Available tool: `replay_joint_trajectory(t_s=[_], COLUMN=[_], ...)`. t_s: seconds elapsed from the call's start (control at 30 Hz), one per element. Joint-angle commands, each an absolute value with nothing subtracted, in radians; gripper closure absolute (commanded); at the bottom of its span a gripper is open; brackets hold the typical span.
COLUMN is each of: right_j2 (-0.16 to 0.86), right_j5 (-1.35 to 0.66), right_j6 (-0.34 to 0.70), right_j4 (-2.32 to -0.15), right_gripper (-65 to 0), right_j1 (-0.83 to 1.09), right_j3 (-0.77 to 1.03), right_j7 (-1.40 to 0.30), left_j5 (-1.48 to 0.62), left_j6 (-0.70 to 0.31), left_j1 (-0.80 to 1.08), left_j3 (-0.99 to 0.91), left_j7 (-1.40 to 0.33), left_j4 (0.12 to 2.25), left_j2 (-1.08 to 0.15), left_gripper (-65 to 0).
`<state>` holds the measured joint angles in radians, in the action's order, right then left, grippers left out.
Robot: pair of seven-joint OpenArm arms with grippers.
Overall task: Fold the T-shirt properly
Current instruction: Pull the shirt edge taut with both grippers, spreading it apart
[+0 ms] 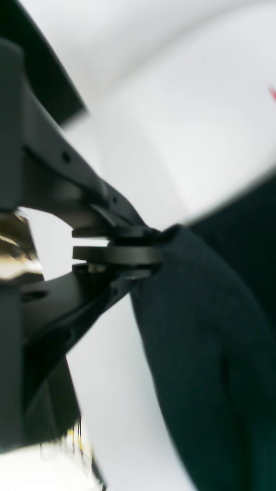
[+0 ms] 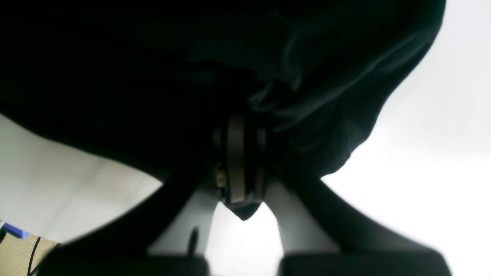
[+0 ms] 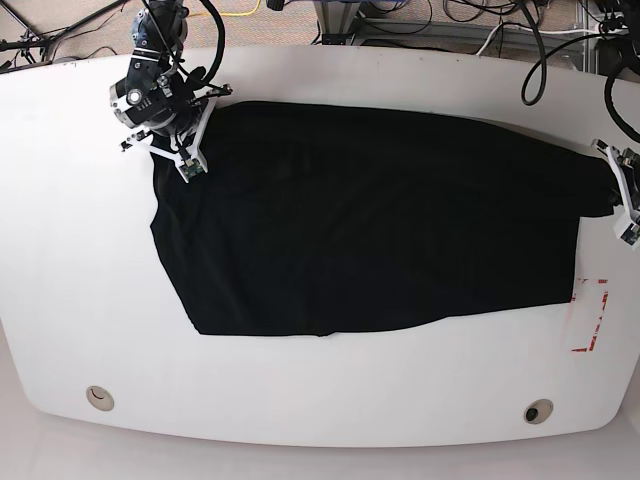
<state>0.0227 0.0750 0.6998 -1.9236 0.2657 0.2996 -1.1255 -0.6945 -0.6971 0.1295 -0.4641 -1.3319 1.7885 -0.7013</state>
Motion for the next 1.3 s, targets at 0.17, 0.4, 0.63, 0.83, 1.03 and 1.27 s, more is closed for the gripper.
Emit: replay_joint_trajectory(t_s=[0.17, 0.4, 0.63, 0.83, 1.03, 1.27], right_j2=[0.028, 0.027, 0.027, 0.008, 0.035, 0.085], right_j5=[0.071, 0.07, 0.068, -0.002, -0.234, -0.423], right_j6=[0.698, 0.698, 0.698, 0.698, 0.698, 0.698], right_j4=[-1.946, -1.946, -1.983, -2.023, -2.022, -2.015], right_gripper=[-0.3, -0.6, -4.6, -30.6, -52.3, -57.5], right_j1=[0.254, 0.252, 0.255, 0.252, 0.254, 0.243], right_j3=[0.3, 0.3, 0.3, 0.354, 0.458, 0.456], right_j7=[-1.11, -1.11, -1.11, -1.113, -1.118, -1.118], left_j5=[-0.615, -0.585, -0.584, -0.584, -0.584, -0.584], left_j6=[-0.698, -0.698, -0.698, -0.698, -0.698, -0.698], left_j1=[0.088, 0.081, 0.079, 0.082, 0.084, 0.084], left_j3=[-0.4, -0.357, -0.343, -0.341, -0.341, -0.341], left_j7=[-1.316, -1.225, -1.224, -1.224, -1.224, -1.224], left_j4=[1.771, 1.682, 1.653, 1.655, 1.653, 1.653], left_j2=[-0.728, -0.728, -0.73, -0.73, -0.728, -0.728], left_gripper=[0.0, 0.0, 0.0, 0.0, 0.0, 0.0])
